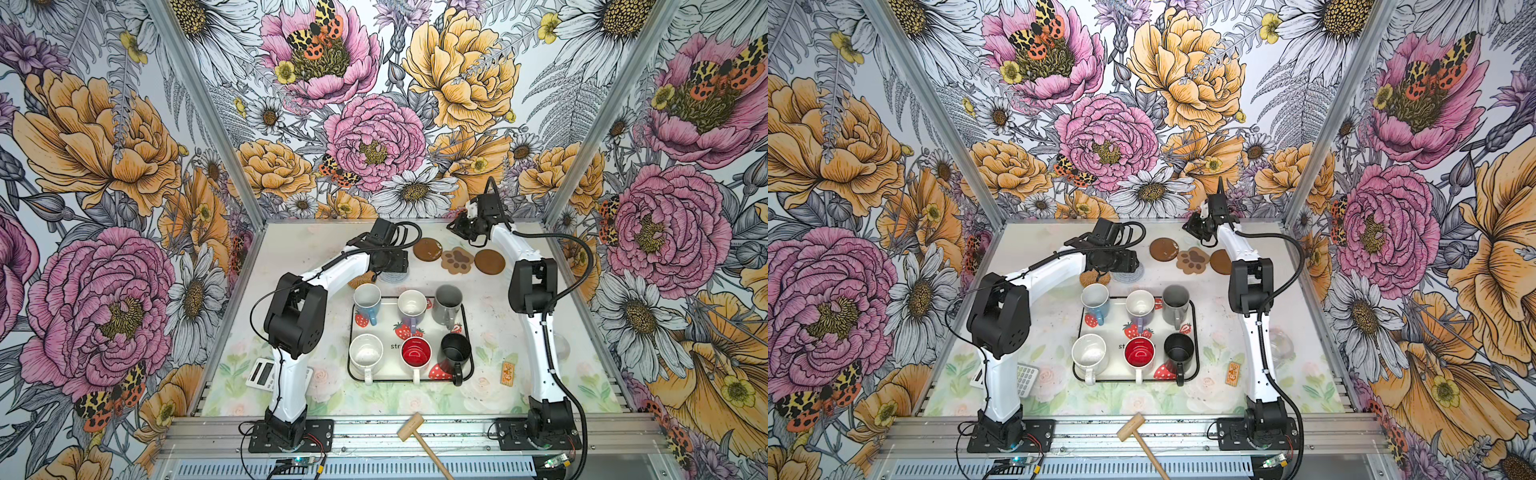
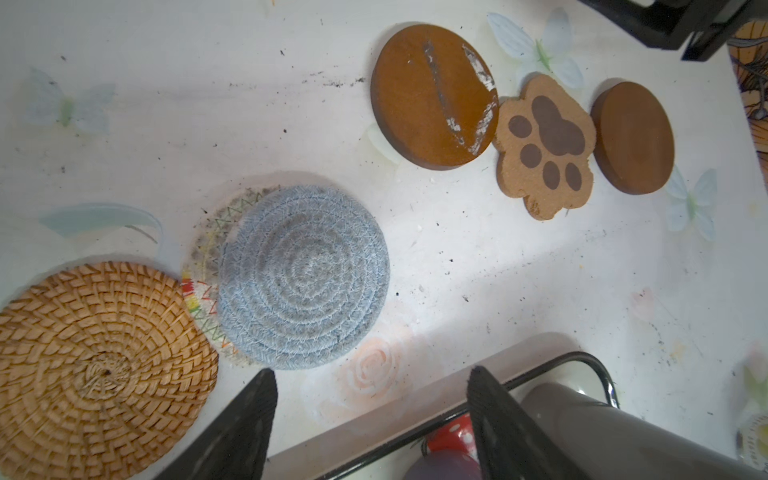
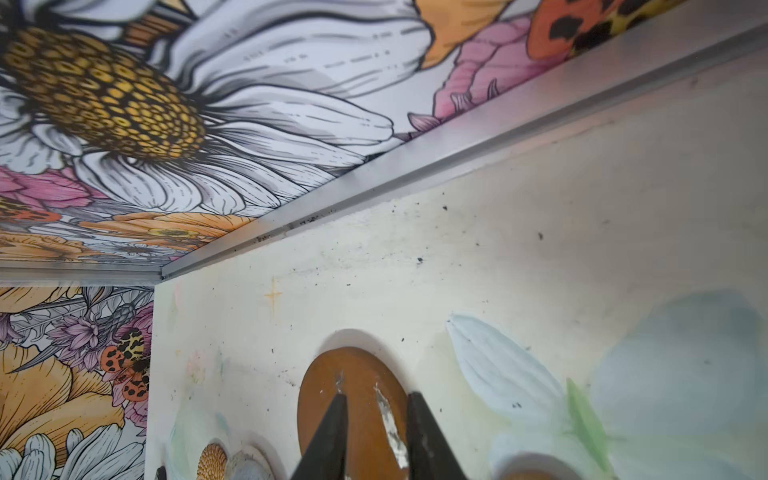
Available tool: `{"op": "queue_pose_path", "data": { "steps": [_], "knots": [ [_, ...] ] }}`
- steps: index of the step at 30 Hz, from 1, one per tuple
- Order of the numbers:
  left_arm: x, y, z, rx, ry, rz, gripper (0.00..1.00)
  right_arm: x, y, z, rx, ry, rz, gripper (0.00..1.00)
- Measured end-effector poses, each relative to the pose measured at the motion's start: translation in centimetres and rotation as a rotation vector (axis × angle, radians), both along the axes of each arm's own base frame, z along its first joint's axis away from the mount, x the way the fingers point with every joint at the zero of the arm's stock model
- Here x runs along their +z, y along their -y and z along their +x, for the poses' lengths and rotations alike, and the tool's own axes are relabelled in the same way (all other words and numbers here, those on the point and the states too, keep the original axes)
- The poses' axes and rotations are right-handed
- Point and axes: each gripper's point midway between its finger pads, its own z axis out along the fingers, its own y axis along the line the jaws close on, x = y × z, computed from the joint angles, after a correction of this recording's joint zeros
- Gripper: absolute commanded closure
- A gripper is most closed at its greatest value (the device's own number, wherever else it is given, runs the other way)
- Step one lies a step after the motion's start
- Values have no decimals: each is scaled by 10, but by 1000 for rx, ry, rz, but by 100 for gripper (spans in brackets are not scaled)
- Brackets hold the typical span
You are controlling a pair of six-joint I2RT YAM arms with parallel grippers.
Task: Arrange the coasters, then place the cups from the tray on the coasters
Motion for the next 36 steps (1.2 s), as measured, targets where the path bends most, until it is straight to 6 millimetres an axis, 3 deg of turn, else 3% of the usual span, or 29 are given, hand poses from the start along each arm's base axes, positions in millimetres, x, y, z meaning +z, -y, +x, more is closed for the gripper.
{"op": "queue_pose_path", "data": {
  "steps": [5, 14, 21, 31, 36],
  "knots": [
    [-11, -6, -3, 9, -15, 10, 25, -4, -11, 15, -3, 16, 52, 71],
    [-1, -3, 5, 25, 28, -26, 25, -11, -15, 23, -23, 13, 94, 70],
    [2, -2, 9, 27, 47, -37, 25, -41, -27, 20, -21, -39, 112, 69],
    [4, -2, 12, 37, 55, -56, 25, -42, -52, 13, 20, -49, 143, 70],
    [20, -8, 37, 62, 104, -141, 25, -47, -62, 8, 56, -60, 168, 75]
  ]
}}
